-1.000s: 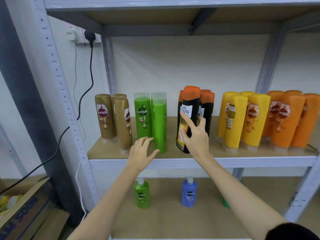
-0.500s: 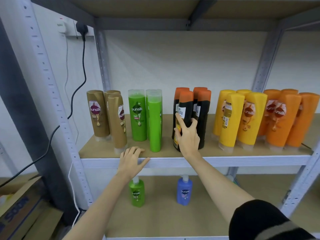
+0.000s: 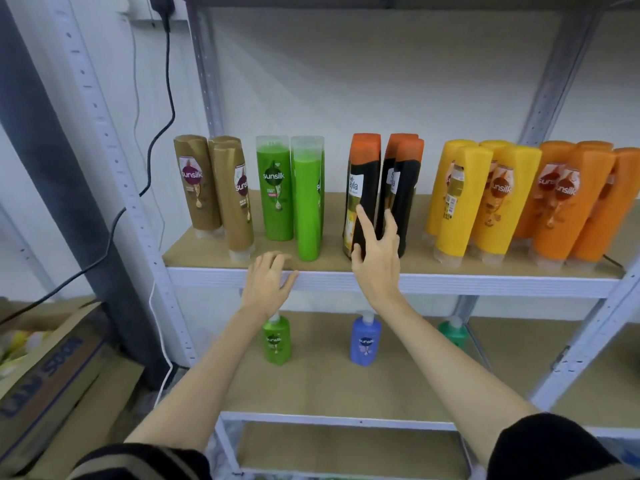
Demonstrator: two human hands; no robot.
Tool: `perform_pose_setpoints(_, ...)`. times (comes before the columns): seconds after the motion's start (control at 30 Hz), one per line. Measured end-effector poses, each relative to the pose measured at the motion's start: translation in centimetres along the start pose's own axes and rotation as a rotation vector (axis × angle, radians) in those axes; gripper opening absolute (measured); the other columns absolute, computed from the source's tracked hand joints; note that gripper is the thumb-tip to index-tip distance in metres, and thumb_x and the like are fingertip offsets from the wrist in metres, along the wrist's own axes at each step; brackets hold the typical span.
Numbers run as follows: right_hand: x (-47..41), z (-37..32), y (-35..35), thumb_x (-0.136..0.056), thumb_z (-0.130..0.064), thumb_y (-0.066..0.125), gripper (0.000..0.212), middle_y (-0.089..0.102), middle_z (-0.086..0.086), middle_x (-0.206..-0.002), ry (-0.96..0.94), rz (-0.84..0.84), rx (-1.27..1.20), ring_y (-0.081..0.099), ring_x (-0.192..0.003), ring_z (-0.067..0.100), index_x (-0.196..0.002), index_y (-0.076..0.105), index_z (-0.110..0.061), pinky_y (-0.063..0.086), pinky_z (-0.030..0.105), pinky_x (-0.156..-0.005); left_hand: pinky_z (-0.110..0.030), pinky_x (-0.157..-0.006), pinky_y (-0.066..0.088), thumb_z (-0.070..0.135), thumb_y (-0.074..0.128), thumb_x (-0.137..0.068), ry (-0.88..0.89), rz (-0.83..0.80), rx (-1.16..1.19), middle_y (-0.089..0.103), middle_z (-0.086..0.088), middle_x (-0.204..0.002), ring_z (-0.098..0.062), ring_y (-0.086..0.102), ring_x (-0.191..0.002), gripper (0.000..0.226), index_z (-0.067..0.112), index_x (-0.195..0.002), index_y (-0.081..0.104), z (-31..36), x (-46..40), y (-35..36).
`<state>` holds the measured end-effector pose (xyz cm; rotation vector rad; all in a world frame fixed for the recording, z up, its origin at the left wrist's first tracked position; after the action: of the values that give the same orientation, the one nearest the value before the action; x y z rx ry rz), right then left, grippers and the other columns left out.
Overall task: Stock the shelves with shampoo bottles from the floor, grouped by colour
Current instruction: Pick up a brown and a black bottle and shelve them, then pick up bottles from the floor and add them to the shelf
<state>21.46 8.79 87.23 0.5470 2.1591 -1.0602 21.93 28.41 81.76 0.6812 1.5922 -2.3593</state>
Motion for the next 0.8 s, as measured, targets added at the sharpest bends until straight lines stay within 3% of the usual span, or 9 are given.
perform_pose_setpoints(0.13,5.2,-0.5,-0.1,-0.085,-0.002,0.051,0.055,0.039,0.02,-0.139,-0.215,-0.003,-0.115,0.041,-0.119,0.028,-0.135,0.042,-0.023,0.043,0.033,-0.091,-0.036,-0.082,0.041,0.037,0.039,-0.086,-0.028,0.133,0.051,0.062,-0.014,-0.101,-0.032,0.056,-0.096,0.042,0.005,-0.104,0.061,1.2,3.7,0.3)
perform_pose_setpoints(0.27,12.1,1.6,2.7,-0.084,-0.01,0.045,0.047,0.052,0.017,-0.125,-0.274,-0.174,-0.132,0.052,-0.111,0.026,-0.13,0.045,-0.022,0.051,0.035,-0.088,-0.039,-0.078,0.045,0.037,0.04,-0.084,-0.128,0.017,0.075,0.062,-0.012,-0.102,-0.033,0.058,-0.093,0.041,0.008,-0.105,0.06,0.2,8.5,4.5)
perform_pose_setpoints(0.37,17.7,4.5,5.7,-0.079,-0.005,0.053,0.053,0.058,0.01,-0.114,-0.217,-0.329,-0.136,0.055,-0.102,0.02,-0.128,0.047,-0.023,0.052,0.032,-0.082,-0.041,-0.084,0.041,0.03,0.051,-0.089,-0.256,-0.113,0.054,0.059,-0.017,-0.108,-0.037,0.055,-0.101,0.033,0.006,-0.11,0.058,-2.9,12.9,8.8)
perform_pose_setpoints(0.47,23.7,8.0,9.5,-0.081,-0.012,0.043,0.045,0.059,0.006,-0.109,-0.139,-0.51,-0.109,0.058,-0.093,0.019,-0.124,0.053,-0.022,0.051,0.03,-0.073,-0.041,-0.09,0.037,0.023,0.051,-0.092,-0.4,-0.242,0.034,0.055,-0.016,-0.12,-0.034,0.048,-0.113,0.032,0.007,-0.12,0.054,-7.0,18.1,14.2)
perform_pose_setpoints(0.53,27.9,11.2,13.1,-0.083,-0.01,0.045,0.043,0.059,0.007,-0.113,-0.038,-0.659,-0.082,0.059,-0.097,0.024,-0.124,0.057,-0.018,0.05,0.032,-0.08,-0.04,-0.094,0.036,0.024,0.048,-0.093,-0.471,-0.317,0.052,0.052,-0.013,-0.126,-0.032,0.046,-0.118,0.033,0.009,-0.123,0.052,-10.0,21.9,18.5)
perform_pose_setpoints(0.63,35.1,16.5,19.7,-0.088,-0.01,0.052,0.045,0.051,0.006,-0.129,0.068,-0.913,-0.006,0.048,-0.119,0.023,-0.131,0.05,-0.022,0.037,0.03,-0.098,-0.04,-0.092,0.039,0.027,0.047,-0.094,-0.553,-0.403,0.058,0.05,-0.012,-0.129,-0.031,0.047,-0.117,0.035,0.009,-0.124,0.049,-14.5,27.6,25.9)
perform_pose_setpoints(0.77,44.7,23.2,27.6,-0.092,-0.011,0.048,0.047,0.038,0.01,-0.141,0.18,-1.119,0.069,0.052,-0.102,0.022,-0.136,0.042,-0.025,0.037,0.026,-0.091,-0.041,-0.093,0.041,0.027,0.046,-0.094,-0.609,-0.48,0.078,0.048,-0.012,-0.128,-0.031,0.048,-0.115,0.033,0.009,-0.122,0.048,-19.6,35.6,36.4)
perform_pose_setpoints(0.8,46.9,24.8,29.4,-0.091,-0.008,0.048,0.048,0.039,0.012,-0.14,0.197,-1.143,0.068,0.052,-0.106,0.024,-0.136,0.042,-0.023,0.035,0.025,-0.092,-0.041,-0.094,0.04,0.027,0.047,-0.094,-0.614,-0.487,0.076,0.049,-0.012,-0.127,-0.031,0.047,-0.117,0.033,0.009,-0.121,0.049,-20.8,37.4,38.8)
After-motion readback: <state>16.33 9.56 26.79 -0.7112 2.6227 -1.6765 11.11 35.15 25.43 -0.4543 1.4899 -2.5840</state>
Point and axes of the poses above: each hand's wrist, its own x-axis away from the middle knuckle, its own y-axis out of the palm, z = x × y, the point moved 9 cm from there along -x, towards the middle knuckle
